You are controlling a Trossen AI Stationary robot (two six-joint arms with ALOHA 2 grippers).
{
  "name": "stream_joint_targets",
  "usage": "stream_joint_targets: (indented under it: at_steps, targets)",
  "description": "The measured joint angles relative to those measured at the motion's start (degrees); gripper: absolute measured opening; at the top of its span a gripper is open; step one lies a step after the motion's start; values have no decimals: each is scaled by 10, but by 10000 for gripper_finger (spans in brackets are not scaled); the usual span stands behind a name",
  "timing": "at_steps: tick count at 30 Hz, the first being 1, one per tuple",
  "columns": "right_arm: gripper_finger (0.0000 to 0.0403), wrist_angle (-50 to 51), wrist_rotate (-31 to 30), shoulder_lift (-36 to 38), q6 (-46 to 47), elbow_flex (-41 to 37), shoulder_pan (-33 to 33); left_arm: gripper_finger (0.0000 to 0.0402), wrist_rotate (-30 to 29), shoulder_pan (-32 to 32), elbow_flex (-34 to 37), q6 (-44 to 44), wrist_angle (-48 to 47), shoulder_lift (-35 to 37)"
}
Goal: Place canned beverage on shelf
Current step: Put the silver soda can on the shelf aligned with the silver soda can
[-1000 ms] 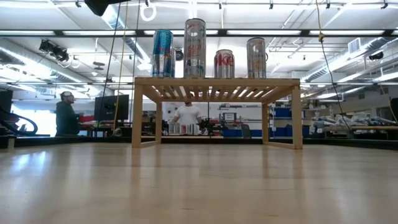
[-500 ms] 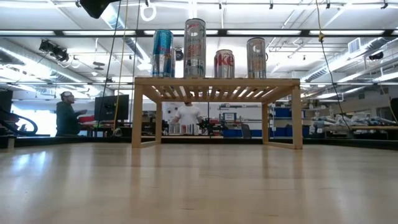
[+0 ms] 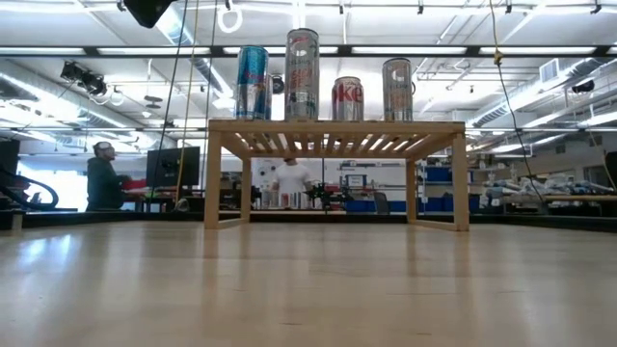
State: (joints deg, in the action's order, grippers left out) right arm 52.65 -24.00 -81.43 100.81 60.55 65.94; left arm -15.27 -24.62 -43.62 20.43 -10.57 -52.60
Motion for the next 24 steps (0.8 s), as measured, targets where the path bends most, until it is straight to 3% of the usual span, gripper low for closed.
stream_joint_targets:
  at_steps: [7, 24]
  targets:
    - [339, -70, 3, 0, -18, -30, 0, 332, 0, 0, 0, 0, 0, 0]
    - [339, -79, 6, 0, -35, -57, -11, 332, 0, 0, 0, -1, 0, 0]
